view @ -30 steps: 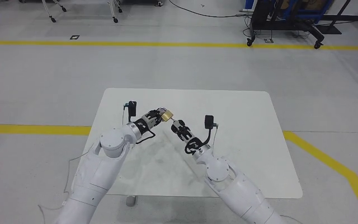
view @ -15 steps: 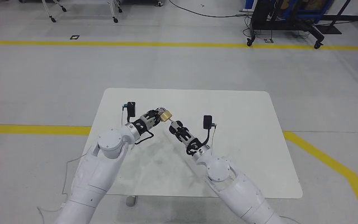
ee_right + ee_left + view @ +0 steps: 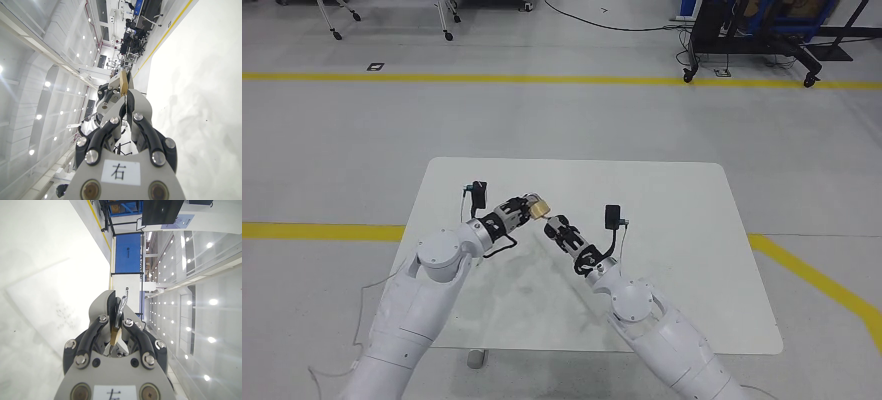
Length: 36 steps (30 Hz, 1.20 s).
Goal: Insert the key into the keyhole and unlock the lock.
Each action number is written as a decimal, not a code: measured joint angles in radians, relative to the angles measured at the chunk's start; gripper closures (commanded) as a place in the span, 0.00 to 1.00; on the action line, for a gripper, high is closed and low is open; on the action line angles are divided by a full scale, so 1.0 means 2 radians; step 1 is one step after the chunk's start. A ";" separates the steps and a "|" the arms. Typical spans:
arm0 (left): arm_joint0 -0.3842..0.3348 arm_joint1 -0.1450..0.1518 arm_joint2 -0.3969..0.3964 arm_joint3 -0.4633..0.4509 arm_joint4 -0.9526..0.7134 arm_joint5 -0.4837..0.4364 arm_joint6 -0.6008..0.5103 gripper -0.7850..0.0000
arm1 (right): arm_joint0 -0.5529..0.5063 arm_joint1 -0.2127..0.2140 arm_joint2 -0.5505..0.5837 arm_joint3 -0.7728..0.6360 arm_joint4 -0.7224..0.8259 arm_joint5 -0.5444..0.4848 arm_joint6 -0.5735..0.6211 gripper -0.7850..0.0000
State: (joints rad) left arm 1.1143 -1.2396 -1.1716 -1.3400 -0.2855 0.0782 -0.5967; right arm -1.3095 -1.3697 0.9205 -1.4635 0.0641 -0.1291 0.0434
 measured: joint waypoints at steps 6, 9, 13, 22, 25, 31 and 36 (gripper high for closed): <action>-0.002 -0.001 0.000 0.004 -0.003 0.001 0.001 1.00 | -0.003 -0.002 0.004 -0.002 -0.008 -0.004 -0.007 1.00; -0.001 -0.002 -0.003 0.009 -0.026 0.010 0.006 1.00 | -0.007 -0.002 0.005 -0.005 -0.018 -0.010 -0.016 1.00; -0.004 -0.003 -0.004 0.015 -0.040 0.009 -0.004 1.00 | -0.010 -0.004 0.004 -0.006 -0.032 -0.015 -0.024 1.00; -0.008 -0.004 -0.003 0.022 -0.046 0.011 -0.005 1.00 | -0.013 -0.008 0.004 -0.005 -0.046 -0.025 -0.039 1.00; -0.009 -0.004 -0.003 0.023 -0.047 0.011 -0.007 1.00 | -0.014 -0.009 0.005 -0.005 -0.049 -0.026 -0.042 1.00; -0.012 -0.005 0.002 0.027 -0.042 0.010 -0.013 1.00 | -0.009 -0.013 0.005 0.002 -0.053 -0.019 -0.048 1.00; -0.014 -0.005 0.004 0.028 -0.040 0.007 -0.015 1.00 | -0.005 -0.017 0.004 0.009 -0.062 -0.015 -0.063 1.00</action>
State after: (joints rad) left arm 1.0870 -1.2503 -1.1643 -1.2831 -0.3646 0.0926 -0.6261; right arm -1.3201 -1.4035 0.9282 -1.4446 -0.0595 -0.1590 -0.0836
